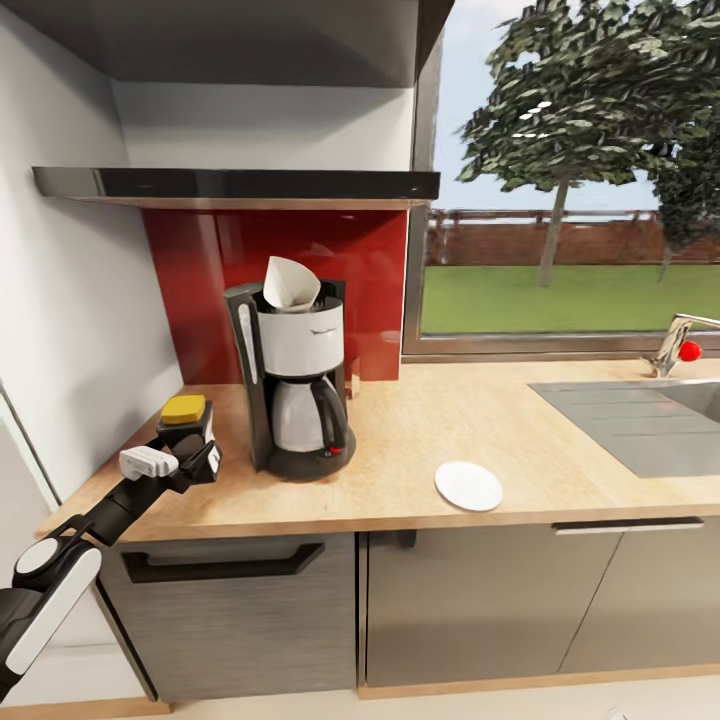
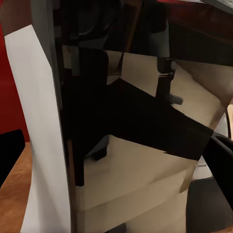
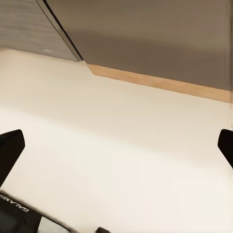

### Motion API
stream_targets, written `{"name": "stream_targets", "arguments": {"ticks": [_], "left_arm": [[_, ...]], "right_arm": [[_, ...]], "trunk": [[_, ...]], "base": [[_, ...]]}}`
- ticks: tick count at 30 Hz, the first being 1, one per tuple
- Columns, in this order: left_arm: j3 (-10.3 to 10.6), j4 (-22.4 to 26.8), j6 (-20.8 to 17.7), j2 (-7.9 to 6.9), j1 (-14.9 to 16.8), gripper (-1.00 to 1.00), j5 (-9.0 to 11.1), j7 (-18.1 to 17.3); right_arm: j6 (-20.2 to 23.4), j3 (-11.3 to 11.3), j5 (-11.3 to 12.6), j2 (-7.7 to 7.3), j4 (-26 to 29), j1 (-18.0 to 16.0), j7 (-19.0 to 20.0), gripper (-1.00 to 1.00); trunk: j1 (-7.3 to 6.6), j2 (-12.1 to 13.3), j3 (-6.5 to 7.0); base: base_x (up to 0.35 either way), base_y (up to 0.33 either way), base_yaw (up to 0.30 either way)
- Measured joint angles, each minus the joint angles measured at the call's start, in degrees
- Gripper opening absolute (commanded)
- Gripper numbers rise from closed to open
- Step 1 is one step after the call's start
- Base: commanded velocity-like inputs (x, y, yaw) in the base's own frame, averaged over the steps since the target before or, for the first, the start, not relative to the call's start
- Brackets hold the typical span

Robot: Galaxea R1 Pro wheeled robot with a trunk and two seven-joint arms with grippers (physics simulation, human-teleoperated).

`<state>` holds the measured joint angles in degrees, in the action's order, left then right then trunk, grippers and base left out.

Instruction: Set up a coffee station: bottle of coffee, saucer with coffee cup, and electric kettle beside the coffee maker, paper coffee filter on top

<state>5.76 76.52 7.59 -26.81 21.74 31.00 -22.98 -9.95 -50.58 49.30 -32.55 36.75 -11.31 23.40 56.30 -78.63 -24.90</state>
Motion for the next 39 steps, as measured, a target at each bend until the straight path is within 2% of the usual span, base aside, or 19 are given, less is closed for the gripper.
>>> {"name": "stream_targets", "arguments": {"ticks": [7, 39], "left_arm": [[0.09, -0.02, 0.01, 0.05, 0.00, -1.00, -0.02, 0.05], [0.18, -0.11, 0.01, 0.06, 0.00, -1.00, -0.02, 0.05]], "right_arm": [[-0.04, -0.75, 0.02, 0.05, -1.23, 0.00, 0.07, 1.00], [-0.45, -0.72, 0.02, 0.02, -1.67, 0.00, 0.24, 1.00]], "trunk": [[0.00, 0.00, 0.00], [0.01, 0.00, 0.00]], "base": [[0.081, 0.000, 0.000], [0.054, 0.000, 0.000]]}}
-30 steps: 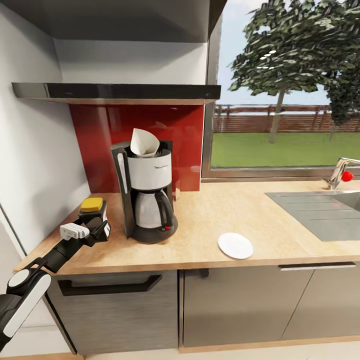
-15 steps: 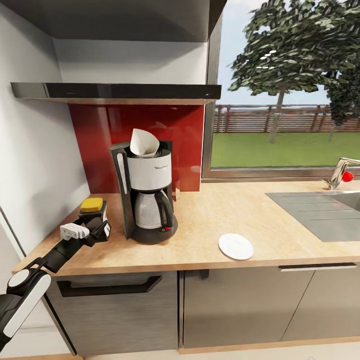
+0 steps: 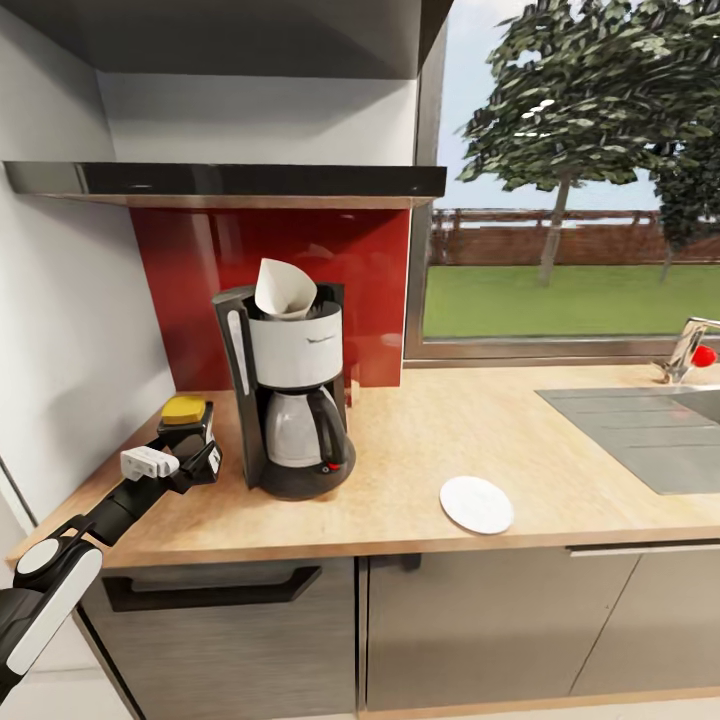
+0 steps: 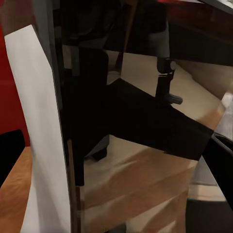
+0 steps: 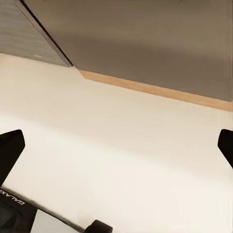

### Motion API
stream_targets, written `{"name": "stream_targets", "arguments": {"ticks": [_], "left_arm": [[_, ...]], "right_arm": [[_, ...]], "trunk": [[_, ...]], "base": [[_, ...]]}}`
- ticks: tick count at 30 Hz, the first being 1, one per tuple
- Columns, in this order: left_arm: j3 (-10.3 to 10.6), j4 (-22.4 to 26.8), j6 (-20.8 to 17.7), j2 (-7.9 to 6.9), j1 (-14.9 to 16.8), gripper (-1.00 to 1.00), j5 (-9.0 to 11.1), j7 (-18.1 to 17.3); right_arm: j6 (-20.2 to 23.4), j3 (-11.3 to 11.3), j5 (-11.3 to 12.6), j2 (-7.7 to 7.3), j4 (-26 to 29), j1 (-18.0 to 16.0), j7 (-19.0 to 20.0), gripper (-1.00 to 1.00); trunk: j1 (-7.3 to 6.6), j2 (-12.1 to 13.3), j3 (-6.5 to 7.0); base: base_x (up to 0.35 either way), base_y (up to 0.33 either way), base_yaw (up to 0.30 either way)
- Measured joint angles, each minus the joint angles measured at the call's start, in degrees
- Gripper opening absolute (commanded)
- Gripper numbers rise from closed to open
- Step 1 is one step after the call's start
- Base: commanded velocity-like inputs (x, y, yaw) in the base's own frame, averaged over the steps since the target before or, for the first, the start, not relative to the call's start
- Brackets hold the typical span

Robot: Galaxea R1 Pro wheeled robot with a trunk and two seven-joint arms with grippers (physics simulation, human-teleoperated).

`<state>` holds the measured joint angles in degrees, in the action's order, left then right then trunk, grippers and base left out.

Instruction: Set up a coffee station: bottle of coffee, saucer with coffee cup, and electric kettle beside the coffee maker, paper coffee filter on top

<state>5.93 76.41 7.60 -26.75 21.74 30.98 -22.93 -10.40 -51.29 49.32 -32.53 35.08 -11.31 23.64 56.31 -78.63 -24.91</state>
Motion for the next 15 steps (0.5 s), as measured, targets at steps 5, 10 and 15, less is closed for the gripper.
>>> {"name": "stream_targets", "arguments": {"ticks": [5, 10, 15], "left_arm": [[0.00, -0.06, 0.00, 0.00, 0.00, -1.00, 0.00, 0.00], [0.00, -0.06, 0.00, 0.00, 0.00, -1.00, 0.00, 0.00], [0.00, -0.07, 0.00, 0.00, -0.01, -1.00, 0.00, 0.00]], "right_arm": [[0.00, 0.00, 0.00, 0.01, 0.01, 0.00, 0.01, 1.00], [0.00, 0.00, 0.00, 0.05, -0.01, 0.00, 0.01, 1.00], [0.00, 0.00, 0.00, 0.05, -0.05, 0.00, -0.04, 1.00]], "trunk": [[0.00, 0.00, 0.00], [-0.01, 0.00, 0.00], [0.00, 0.00, 0.00]], "base": [[0.033, 0.000, 0.000], [0.161, 0.000, 0.000], [0.045, 0.000, 0.000]]}}
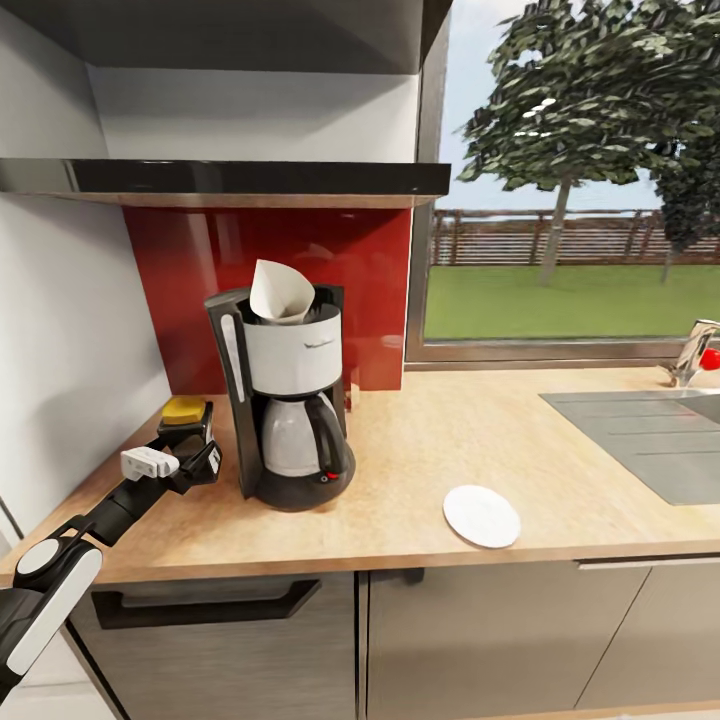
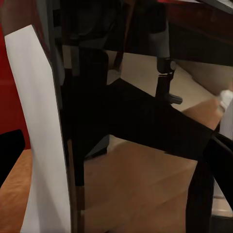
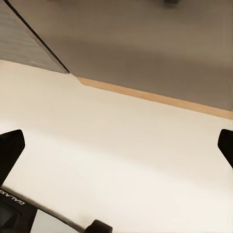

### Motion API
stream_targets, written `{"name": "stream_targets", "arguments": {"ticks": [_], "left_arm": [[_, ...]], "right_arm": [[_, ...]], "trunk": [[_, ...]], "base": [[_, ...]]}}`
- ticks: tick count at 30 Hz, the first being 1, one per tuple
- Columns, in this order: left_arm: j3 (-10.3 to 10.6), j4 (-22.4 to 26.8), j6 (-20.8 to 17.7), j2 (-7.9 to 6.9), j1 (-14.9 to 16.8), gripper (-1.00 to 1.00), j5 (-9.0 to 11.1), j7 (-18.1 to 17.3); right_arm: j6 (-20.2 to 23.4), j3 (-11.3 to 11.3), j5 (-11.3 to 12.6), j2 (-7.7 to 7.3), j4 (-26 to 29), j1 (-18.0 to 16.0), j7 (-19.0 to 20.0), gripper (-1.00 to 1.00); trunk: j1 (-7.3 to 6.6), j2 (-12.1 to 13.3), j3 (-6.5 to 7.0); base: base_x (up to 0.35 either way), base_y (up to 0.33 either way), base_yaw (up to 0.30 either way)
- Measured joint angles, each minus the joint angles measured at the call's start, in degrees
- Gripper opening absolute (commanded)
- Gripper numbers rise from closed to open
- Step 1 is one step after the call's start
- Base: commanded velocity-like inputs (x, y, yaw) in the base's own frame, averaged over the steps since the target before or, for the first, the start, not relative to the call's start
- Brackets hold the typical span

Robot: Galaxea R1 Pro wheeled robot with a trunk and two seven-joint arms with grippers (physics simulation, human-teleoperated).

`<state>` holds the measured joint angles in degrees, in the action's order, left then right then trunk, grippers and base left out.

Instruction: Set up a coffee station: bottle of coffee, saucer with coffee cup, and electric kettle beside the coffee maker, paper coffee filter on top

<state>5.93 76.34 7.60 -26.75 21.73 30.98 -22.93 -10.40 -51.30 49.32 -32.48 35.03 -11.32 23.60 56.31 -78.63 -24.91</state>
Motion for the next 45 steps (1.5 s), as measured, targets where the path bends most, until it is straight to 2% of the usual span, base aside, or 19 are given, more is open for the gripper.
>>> {"name": "stream_targets", "arguments": {"ticks": [37, 40, 45], "left_arm": [[-0.02, 0.00, -0.09, 0.00, 0.01, -1.00, 0.01, 0.04], [0.00, -0.01, -0.09, 0.00, 0.01, -1.00, -0.03, 0.03], [-0.05, 0.00, -0.09, 0.00, 0.01, -1.00, 0.01, 0.04]], "right_arm": [[0.00, 0.00, 0.00, -0.03, -0.01, 0.00, 0.04, 1.00], [0.00, 0.00, 0.00, -0.02, -0.02, 0.00, 0.01, 1.00], [0.00, 0.00, 0.00, -0.01, -0.02, 0.00, 0.03, 1.00]], "trunk": [[0.00, 0.00, 0.00], [0.66, -1.19, -0.53], [0.66, -1.20, -0.54]], "base": [[0.023, 0.000, 0.000], [0.000, 0.000, 0.000], [0.000, 0.000, 0.000]]}}
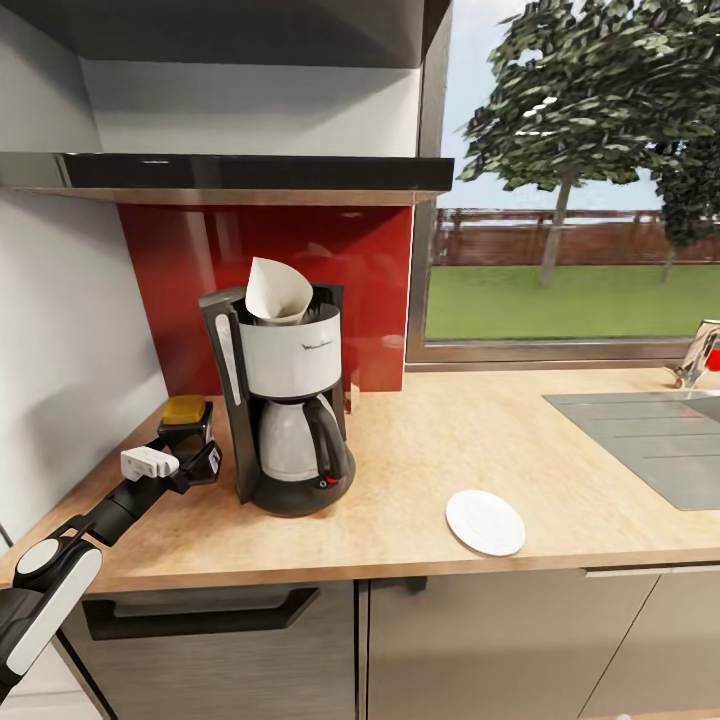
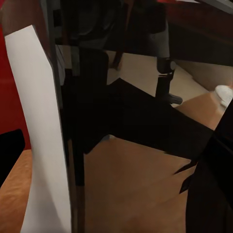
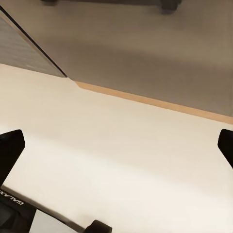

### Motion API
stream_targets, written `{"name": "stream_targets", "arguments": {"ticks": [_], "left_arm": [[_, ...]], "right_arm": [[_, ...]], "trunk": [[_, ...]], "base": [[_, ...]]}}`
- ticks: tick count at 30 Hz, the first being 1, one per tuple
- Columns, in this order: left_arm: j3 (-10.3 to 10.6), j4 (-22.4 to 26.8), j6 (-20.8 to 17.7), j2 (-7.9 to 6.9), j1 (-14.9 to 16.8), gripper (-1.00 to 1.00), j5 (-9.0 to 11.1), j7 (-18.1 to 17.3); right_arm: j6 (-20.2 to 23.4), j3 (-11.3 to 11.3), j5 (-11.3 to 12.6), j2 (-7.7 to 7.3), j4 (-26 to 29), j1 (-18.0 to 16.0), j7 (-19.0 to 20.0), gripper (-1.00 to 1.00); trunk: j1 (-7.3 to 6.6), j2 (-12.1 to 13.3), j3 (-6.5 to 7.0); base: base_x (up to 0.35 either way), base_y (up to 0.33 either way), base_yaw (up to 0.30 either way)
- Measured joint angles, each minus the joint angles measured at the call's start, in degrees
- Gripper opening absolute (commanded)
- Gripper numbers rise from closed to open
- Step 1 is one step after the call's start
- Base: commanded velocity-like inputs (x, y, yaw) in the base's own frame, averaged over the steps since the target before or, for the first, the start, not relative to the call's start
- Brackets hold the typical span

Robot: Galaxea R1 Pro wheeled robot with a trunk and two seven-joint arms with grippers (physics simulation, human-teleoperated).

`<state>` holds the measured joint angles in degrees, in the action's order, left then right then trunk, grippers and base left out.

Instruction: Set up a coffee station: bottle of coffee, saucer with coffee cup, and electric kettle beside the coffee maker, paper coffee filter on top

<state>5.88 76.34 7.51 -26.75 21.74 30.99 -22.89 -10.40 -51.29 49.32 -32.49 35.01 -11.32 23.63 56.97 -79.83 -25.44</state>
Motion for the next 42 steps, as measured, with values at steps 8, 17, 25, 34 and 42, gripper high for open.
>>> {"name": "stream_targets", "arguments": {"ticks": [8, 17, 25, 34, 42], "left_arm": [[-0.07, -0.07, 0.00, 0.00, 0.00, -1.00, 0.03, 0.05], [-0.04, -0.08, 0.01, 0.00, 0.00, -1.00, -0.01, 0.05], [-0.04, -0.09, 0.00, 0.00, 0.00, -1.00, -0.01, 0.12], [-0.03, -0.09, 0.00, 0.00, 0.00, -1.00, -0.01, 0.07], [-0.03, -0.09, 0.00, 0.00, 0.00, -1.00, -0.01, 0.07]], "right_arm": [[0.00, 0.00, 0.00, 0.00, 0.00, 0.00, 0.00, 1.00], [0.00, 0.00, 0.00, 0.00, -0.01, 0.00, 0.02, 1.00], [0.00, 0.00, 0.00, -0.03, 0.00, 0.00, 0.03, 1.00], [0.00, 0.00, 0.00, -0.03, 0.00, 0.00, 0.03, 1.00], [0.00, 0.00, 0.00, -0.01, 0.00, 0.00, 0.03, 1.00]], "trunk": [[0.00, 0.00, 0.00], [0.00, 0.00, 0.00], [0.00, 0.00, 0.00], [0.66, -1.20, -0.54], [1.76, -3.21, -1.44]], "base": [[0.000, 0.000, 0.000], [0.000, 0.037, 0.000], [0.000, 0.013, 0.000], [0.000, 0.001, 0.000], [0.000, 0.000, 0.000]]}}
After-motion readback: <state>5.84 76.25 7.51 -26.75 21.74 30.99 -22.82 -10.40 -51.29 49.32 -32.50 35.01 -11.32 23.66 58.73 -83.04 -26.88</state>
